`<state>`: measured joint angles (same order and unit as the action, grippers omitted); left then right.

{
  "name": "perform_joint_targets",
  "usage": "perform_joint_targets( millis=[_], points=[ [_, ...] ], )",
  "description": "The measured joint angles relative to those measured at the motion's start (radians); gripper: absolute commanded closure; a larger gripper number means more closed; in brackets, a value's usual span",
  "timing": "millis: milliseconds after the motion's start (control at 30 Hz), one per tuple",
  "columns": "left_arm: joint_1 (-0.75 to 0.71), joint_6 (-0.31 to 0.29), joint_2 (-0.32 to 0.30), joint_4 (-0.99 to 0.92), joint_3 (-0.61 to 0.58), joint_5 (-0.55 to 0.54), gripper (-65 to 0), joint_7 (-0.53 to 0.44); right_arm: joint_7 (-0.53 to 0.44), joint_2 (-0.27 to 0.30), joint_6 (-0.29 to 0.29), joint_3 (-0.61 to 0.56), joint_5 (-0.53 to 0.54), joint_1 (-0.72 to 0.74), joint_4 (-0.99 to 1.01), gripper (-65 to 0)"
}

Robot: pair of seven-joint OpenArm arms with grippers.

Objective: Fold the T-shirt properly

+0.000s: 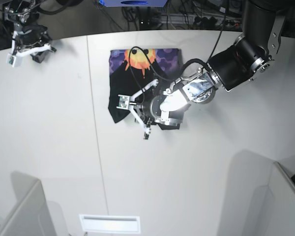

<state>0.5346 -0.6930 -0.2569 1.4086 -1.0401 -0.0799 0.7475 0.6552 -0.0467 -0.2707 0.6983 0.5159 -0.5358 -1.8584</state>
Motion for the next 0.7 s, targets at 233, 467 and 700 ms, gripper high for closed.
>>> perform_joint_targets(
  millis=[233,467,700],
  points=[
    [0.013,-0.013,0.008,0.015,0.190,-0.001,-50.2,0.008,0.001,0.005,0.000,0.000,0.000,0.000,0.000,0.0],
    [-0.135,-0.011,0.034,0.232,0.575,0.002,-45.1,0.002,0.003,0.033,-0.060,-0.071,0.001,-0.009,0.000,0.0],
    [-0.507,-0.011,-0.067,0.560,0.869,0.105,0.0,0.003,-0.001,0.042,-0.133,-0.074,-0.003,-0.008,-0.006,0.0]
  ],
)
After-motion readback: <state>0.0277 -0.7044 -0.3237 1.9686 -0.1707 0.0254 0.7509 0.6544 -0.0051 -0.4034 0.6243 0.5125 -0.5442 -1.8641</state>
